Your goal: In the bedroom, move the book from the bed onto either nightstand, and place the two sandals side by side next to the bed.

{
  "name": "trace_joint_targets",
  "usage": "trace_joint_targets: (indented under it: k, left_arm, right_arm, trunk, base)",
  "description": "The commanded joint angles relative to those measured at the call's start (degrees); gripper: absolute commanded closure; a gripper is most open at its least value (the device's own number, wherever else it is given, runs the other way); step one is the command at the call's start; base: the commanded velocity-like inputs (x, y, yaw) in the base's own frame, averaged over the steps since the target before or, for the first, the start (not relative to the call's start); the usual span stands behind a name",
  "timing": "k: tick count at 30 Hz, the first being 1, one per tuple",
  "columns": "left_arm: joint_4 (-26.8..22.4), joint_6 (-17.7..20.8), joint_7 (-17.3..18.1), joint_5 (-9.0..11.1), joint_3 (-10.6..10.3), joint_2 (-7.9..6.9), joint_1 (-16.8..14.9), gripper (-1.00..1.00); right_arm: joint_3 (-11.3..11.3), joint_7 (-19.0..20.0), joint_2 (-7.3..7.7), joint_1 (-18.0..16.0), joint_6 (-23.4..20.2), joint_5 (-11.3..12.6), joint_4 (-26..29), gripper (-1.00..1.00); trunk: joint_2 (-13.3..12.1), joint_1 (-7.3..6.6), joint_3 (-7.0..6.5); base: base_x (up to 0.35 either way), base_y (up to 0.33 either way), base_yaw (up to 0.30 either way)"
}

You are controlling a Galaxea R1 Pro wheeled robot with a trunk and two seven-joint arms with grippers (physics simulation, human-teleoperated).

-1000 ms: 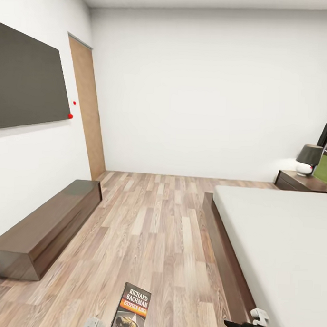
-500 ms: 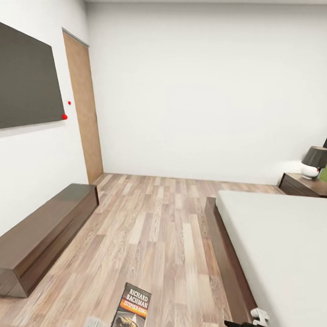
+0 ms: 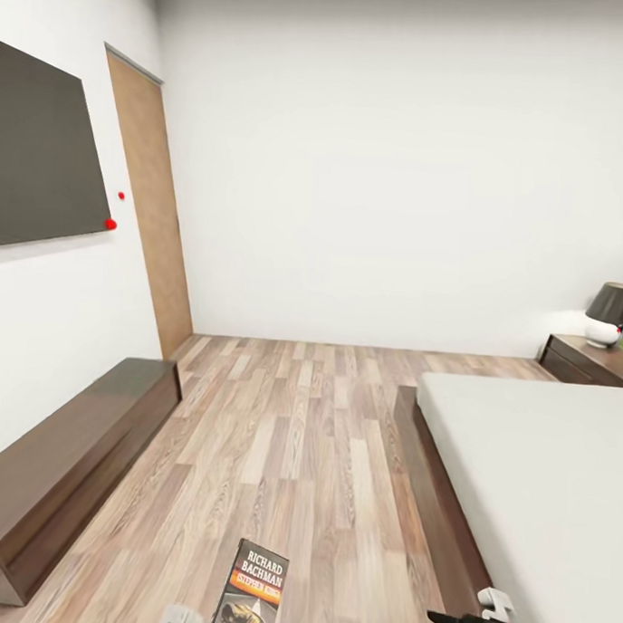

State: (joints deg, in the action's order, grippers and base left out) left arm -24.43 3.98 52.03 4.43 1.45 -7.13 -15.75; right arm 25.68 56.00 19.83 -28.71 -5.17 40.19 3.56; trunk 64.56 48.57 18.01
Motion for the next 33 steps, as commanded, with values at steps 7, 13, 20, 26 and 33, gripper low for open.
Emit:
trace_joint_targets:
  k: [7, 13, 20, 26, 33]
  left_arm:
    - [-0.01, 0.42, 0.27, 0.46, 0.13, 0.03, -0.05, 1.0]
    - [0.01, 0.42, 0.27, 0.47, 0.13, 0.08, -0.02, 1.0]
    - [0.07, 0.42, 0.29, 0.49, 0.16, 0.04, -0.06, 1.0]
    - [0.04, 0.42, 0.51, 0.57, 0.25, 0.02, -0.05, 1.0]
    - [0.08, 0.42, 0.37, 0.62, 0.51, -0.02, -0.05, 1.0]
  right_arm:
    - [0.34, 0.16, 0.03, -0.03, -0.54, 0.59, 0.04, -1.0]
    - [0.33, 0.16, 0.03, -0.03, -0.54, 0.59, 0.04, -1.0]
    - [0.34, 0.09, 0.03, -0.03, -0.54, 0.59, -0.56, -1.0]
    - [0.34, 0.09, 0.03, -0.03, -0.54, 0.59, -2.74, -1.0]
    - [0.34, 0.14, 0.03, -0.03, -0.54, 0.59, -2.94, -1.0]
  trunk:
    - [0.04, 0.04, 0.07]
    - [0.04, 0.04, 0.07]
    - [0.04, 0.04, 0.07]
    - [0.04, 0.04, 0.07]
    - [0.04, 0.04, 0.07]
  base:
    - [0.328, 0.0, 0.0]
    - [0.328, 0.0, 0.0]
    - [0.328, 0.0, 0.0]
    - [0.328, 0.0, 0.0]
    - [0.328, 0.0, 0.0]
